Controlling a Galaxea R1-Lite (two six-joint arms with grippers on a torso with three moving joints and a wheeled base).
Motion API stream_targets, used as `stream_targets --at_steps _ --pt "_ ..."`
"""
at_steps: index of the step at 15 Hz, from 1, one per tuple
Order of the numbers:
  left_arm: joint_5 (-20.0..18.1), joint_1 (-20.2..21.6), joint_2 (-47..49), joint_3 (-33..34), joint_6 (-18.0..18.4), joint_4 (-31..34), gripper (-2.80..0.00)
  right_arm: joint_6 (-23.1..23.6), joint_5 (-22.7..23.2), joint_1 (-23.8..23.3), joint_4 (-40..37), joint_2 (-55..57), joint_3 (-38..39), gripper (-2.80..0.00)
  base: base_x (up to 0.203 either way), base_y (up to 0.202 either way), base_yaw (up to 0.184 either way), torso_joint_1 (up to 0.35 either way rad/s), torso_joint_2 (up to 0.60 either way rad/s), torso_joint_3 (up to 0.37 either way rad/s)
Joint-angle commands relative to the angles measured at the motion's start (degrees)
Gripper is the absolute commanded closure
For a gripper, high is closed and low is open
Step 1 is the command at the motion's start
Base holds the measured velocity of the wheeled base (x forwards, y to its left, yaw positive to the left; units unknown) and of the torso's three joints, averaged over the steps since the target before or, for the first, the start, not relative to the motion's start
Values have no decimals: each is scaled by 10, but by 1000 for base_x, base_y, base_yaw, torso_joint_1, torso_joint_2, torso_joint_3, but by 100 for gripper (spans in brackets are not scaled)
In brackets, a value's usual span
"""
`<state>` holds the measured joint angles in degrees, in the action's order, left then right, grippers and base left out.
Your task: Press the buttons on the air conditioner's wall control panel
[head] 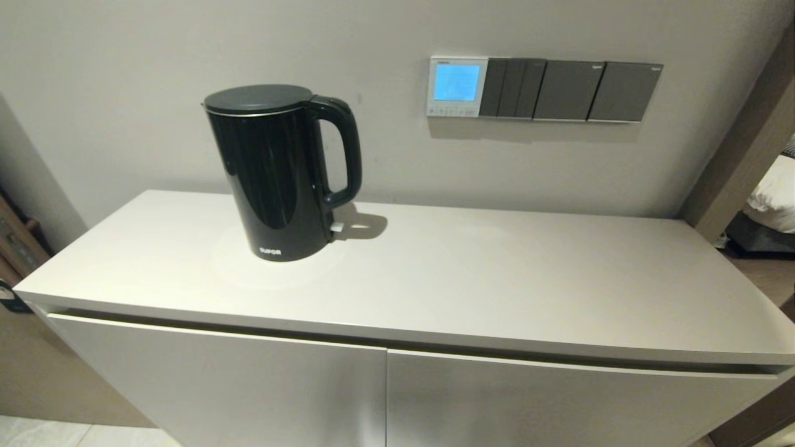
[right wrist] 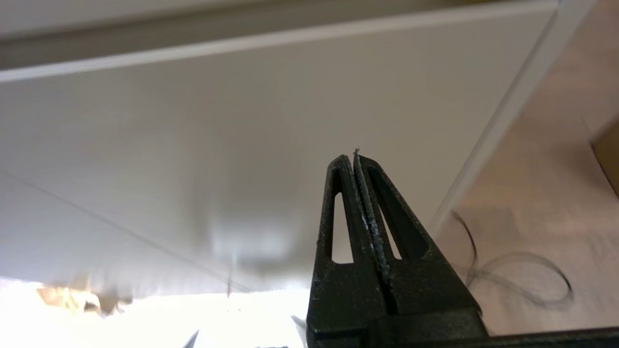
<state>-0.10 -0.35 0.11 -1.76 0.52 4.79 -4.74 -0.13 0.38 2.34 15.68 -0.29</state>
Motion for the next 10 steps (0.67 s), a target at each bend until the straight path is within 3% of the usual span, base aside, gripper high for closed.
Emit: stream_targets --at_steps 1,10 --pt "0 0 0 0 0 0 0 5 1 -3 -2 -46 3 0 0 0 0 0 0 0" --pt "0 0 0 0 0 0 0 47 0 0 -25 -154 3 0 0 0 0 0 0 0"
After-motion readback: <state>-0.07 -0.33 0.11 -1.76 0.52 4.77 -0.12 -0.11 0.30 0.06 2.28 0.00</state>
